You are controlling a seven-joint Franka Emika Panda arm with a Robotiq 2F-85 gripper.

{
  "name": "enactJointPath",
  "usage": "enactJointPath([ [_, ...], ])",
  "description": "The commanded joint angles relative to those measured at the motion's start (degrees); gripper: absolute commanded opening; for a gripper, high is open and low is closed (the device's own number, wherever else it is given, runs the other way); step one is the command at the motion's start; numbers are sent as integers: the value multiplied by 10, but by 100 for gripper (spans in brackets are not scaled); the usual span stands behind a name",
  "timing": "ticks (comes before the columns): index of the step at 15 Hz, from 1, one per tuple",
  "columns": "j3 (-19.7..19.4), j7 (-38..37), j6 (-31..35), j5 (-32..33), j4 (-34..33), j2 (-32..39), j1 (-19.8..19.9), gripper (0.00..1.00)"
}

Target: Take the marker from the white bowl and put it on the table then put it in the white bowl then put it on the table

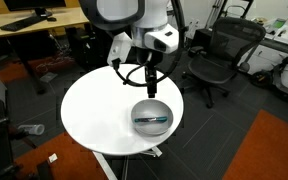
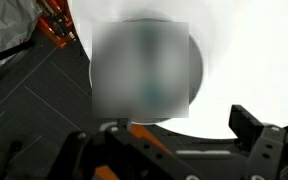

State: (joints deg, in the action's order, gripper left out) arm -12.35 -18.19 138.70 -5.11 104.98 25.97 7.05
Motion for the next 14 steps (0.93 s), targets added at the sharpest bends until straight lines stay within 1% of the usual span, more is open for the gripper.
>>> enactJointPath([
  [1,7,15,21,-1,3,16,11,100],
  [7,12,28,32,-10,-10,59,24,100],
  [12,9,22,62,-4,-33,100,21,100],
  [14,8,20,61,-3,-46,117,22,100],
])
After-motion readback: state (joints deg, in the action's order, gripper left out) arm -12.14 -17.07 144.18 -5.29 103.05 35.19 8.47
